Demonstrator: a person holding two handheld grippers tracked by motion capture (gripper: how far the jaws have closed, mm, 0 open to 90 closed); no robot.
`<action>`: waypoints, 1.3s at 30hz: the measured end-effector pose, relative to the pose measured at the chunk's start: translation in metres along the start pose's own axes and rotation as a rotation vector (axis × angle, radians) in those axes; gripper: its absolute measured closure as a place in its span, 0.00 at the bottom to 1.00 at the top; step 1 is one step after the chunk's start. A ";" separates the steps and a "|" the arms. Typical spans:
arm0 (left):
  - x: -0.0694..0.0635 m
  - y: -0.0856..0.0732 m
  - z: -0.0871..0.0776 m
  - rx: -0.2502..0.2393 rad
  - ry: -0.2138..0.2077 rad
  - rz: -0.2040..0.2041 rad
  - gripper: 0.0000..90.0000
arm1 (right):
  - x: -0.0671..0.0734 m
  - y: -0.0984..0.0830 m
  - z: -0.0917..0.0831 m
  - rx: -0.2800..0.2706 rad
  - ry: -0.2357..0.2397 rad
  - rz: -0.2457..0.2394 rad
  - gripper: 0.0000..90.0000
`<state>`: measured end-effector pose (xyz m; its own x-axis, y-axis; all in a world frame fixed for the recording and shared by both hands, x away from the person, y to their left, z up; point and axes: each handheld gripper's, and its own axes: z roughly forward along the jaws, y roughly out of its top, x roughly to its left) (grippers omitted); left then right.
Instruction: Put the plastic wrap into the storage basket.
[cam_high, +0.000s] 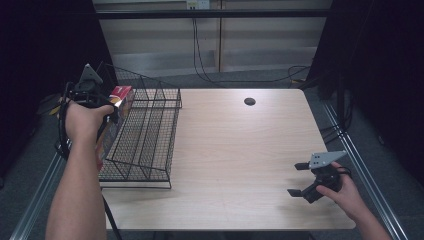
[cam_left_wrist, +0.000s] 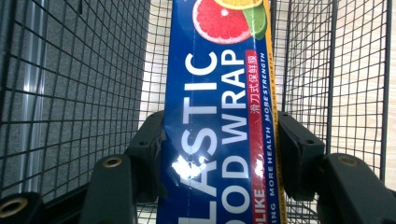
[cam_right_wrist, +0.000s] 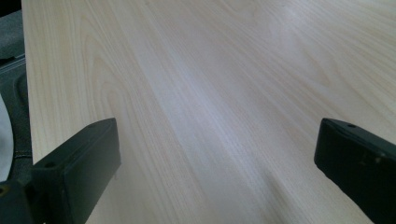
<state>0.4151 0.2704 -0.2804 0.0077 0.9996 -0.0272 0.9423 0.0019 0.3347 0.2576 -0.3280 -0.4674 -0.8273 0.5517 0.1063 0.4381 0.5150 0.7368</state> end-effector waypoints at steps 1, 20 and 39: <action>0.000 0.000 0.000 0.004 -0.004 0.009 0.48 | 0.000 0.000 0.000 0.000 -0.001 -0.001 0.00; -0.004 0.003 0.010 0.041 0.010 0.008 0.47 | 0.000 0.000 0.000 0.002 -0.001 -0.005 0.00; -0.007 0.005 0.015 0.060 0.031 0.006 0.44 | 0.000 0.001 -0.001 0.002 -0.001 -0.006 0.00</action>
<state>0.4245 0.2625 -0.2925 0.0041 1.0000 0.0046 0.9606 -0.0052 0.2778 0.2577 -0.3278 -0.4664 -0.8298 0.5489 0.1013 0.4335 0.5195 0.7364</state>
